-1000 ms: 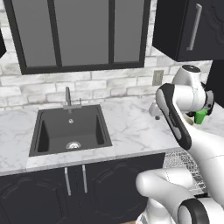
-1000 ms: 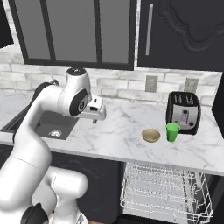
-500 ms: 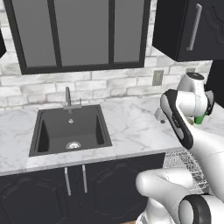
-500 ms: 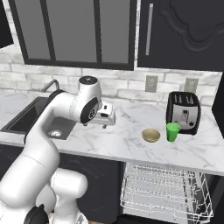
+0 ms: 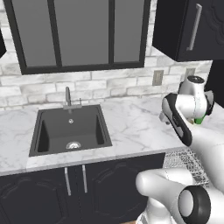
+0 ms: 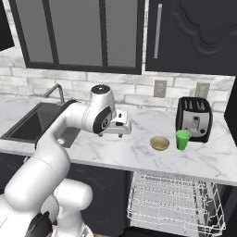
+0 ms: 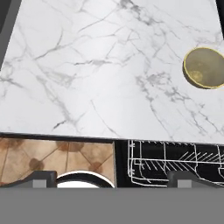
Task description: Pick up the cup and bowl from the counter, place them in the dishwasher, and close the dishwasher door.
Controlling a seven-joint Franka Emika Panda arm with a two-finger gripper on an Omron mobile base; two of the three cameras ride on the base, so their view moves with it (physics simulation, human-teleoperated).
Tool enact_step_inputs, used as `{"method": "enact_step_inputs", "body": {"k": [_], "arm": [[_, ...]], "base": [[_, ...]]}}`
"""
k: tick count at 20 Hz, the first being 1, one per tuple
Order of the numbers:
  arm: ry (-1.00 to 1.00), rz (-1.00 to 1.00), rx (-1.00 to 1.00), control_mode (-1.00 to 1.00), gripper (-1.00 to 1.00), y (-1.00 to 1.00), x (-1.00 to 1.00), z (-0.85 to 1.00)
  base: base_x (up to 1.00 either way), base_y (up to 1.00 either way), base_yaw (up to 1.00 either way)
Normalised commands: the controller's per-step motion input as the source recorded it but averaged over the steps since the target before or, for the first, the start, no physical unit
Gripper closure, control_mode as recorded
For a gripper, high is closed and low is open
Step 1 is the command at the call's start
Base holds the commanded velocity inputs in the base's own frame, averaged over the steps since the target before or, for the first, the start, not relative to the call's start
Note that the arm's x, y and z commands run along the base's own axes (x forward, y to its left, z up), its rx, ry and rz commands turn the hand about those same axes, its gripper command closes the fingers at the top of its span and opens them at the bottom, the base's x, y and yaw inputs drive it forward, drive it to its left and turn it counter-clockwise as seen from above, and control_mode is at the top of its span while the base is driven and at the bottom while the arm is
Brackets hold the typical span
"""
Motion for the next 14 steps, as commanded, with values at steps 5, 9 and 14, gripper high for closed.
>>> {"method": "enact_step_inputs", "body": {"k": [5,9,14], "arm": [[0.00,0.00,-0.06,-1.00,-1.00,-0.30,0.20,-0.10],[0.00,0.00,-0.01,-1.00,-1.00,-0.35,0.20,-0.06],[0.00,0.00,-0.01,-1.00,-1.00,-0.38,0.25,-0.07]], "base": [[0.00,0.00,0.00],[0.00,0.00,0.00],[0.00,0.00,0.00]]}}
